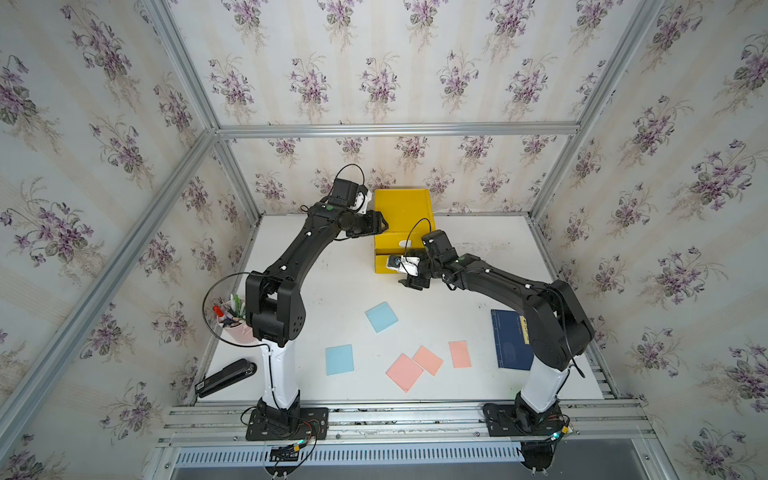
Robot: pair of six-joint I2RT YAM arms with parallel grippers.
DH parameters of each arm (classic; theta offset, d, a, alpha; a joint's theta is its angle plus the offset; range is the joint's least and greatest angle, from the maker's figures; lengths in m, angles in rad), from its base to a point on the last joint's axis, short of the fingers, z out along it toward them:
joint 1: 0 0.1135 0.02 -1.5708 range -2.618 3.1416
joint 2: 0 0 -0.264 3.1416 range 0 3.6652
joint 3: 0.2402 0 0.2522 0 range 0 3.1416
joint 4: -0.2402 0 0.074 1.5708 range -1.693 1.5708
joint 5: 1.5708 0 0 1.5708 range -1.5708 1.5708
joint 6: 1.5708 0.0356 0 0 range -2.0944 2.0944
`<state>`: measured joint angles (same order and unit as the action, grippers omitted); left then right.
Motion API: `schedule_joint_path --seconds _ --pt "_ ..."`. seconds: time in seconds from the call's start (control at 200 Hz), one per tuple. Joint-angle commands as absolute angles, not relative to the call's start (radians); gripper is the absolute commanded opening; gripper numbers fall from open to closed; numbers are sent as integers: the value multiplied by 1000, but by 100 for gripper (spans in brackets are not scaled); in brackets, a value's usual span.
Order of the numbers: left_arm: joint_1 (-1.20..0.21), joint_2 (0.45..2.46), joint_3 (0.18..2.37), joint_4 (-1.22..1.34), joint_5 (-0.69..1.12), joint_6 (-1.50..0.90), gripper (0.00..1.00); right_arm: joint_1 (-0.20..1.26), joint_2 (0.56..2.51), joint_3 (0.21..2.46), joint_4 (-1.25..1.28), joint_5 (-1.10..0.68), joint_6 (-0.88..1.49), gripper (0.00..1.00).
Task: Please put the sticky notes in the drawer by color
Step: Open the drawer in the storage box.
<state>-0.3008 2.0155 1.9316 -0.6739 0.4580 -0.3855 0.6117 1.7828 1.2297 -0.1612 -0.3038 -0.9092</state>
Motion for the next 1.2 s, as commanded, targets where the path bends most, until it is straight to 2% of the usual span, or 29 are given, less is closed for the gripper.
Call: schedule_joint_path --seconds 0.0,0.315,0.485,0.669,0.939,1.059,1.154,1.199 --pt "-300 2020 1924 -801 416 -365 68 647 1734 1172 -268 -329 -814 72" --pt "-301 2011 1912 -790 417 -379 69 698 1598 1057 -256 -298 -688 74" --pt "-300 1994 1921 -784 415 -394 79 704 1574 1103 -257 -288 -599 76" --pt "-301 1963 1941 -768 420 -415 92 705 1507 1035 -157 -324 -523 79" --pt "-299 1878 1901 -746 413 -442 96 704 1434 1012 -153 -322 -421 78" --pt "-293 1783 1816 -753 389 -431 97 704 1331 986 -145 -276 -240 77" --pt "-285 1685 1703 -769 389 -422 97 704 1255 972 -159 -175 39 76" --pt "-282 1634 1623 -775 386 -421 97 703 1233 973 -196 -214 89 75"
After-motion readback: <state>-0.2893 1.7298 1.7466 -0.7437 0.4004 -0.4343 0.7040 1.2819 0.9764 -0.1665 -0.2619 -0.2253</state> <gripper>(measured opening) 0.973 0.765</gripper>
